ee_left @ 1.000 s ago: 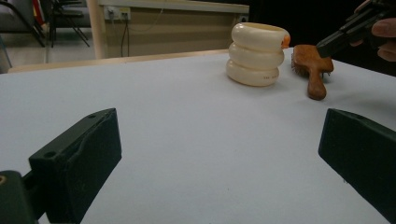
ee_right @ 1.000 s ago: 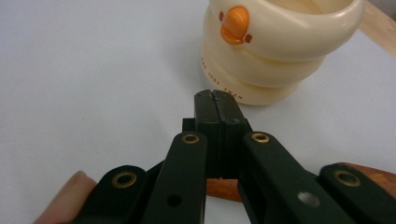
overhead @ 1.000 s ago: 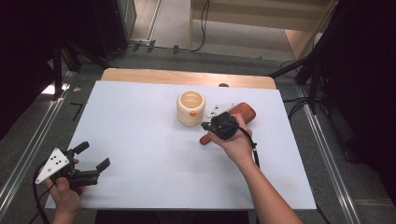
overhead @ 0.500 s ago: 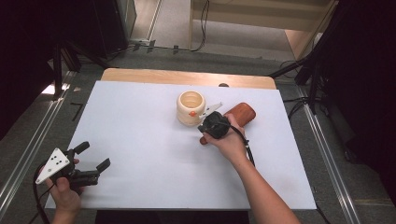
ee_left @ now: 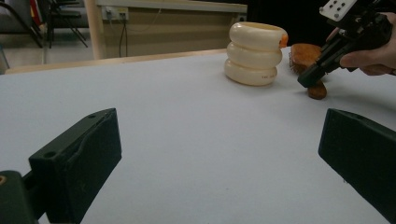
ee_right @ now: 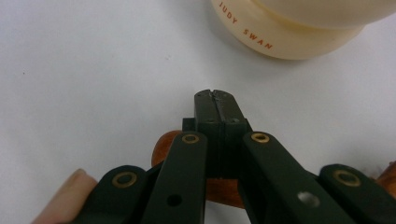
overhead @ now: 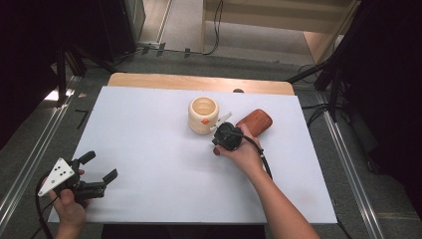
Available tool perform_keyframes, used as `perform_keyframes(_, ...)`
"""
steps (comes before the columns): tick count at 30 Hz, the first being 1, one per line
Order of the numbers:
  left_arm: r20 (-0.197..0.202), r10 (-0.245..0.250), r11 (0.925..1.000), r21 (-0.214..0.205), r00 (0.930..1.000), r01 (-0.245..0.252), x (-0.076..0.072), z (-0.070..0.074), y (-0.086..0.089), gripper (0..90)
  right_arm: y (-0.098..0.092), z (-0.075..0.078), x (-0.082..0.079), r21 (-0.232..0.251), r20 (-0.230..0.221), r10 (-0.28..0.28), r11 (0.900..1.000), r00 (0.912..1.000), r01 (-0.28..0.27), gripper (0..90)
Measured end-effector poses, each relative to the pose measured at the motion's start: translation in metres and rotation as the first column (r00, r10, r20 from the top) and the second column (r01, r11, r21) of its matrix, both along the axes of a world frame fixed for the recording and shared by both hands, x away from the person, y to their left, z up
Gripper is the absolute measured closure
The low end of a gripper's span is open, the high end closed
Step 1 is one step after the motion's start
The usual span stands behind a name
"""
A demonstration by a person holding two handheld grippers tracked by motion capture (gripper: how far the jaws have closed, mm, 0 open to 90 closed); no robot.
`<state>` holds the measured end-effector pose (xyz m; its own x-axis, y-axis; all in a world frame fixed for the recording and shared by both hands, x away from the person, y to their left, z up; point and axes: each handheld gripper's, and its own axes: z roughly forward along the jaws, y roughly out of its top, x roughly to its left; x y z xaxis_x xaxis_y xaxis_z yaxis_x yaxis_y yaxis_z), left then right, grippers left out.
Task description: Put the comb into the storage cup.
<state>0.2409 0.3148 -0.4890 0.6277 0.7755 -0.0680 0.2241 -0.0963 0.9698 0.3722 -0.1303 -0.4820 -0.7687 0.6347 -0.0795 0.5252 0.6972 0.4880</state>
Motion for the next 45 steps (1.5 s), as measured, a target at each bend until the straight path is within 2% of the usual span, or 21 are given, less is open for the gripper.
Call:
perform_keyframes(13,0.001,0.000,1.0000,0.001,1.0000,0.000,0.000,0.000,0.000,0.1,-0.018,-0.003,-0.012,-0.009,-0.012,-0.021,0.9997,0.9997,0.021,87.9)
perform_keyframes(28,0.003,0.000,1.0000,0.003,1.0000,0.000,0.000,0.000,0.000,0.1,-0.051,-0.005,-0.027,-0.048,-0.017,-0.082,0.9956,0.9965,0.081,87.9)
perform_keyframes(40,0.003,0.001,1.0000,0.007,1.0000,-0.001,-0.001,0.000,-0.001,0.0,-0.075,-0.006,-0.030,-0.077,-0.017,-0.119,0.9901,0.9928,0.117,87.9)
perform_keyframes(45,0.003,0.002,1.0000,0.008,1.0000,-0.002,-0.001,0.000,-0.001,0.1,-0.086,-0.006,-0.030,-0.080,-0.017,-0.152,0.9854,0.9882,0.150,87.9)
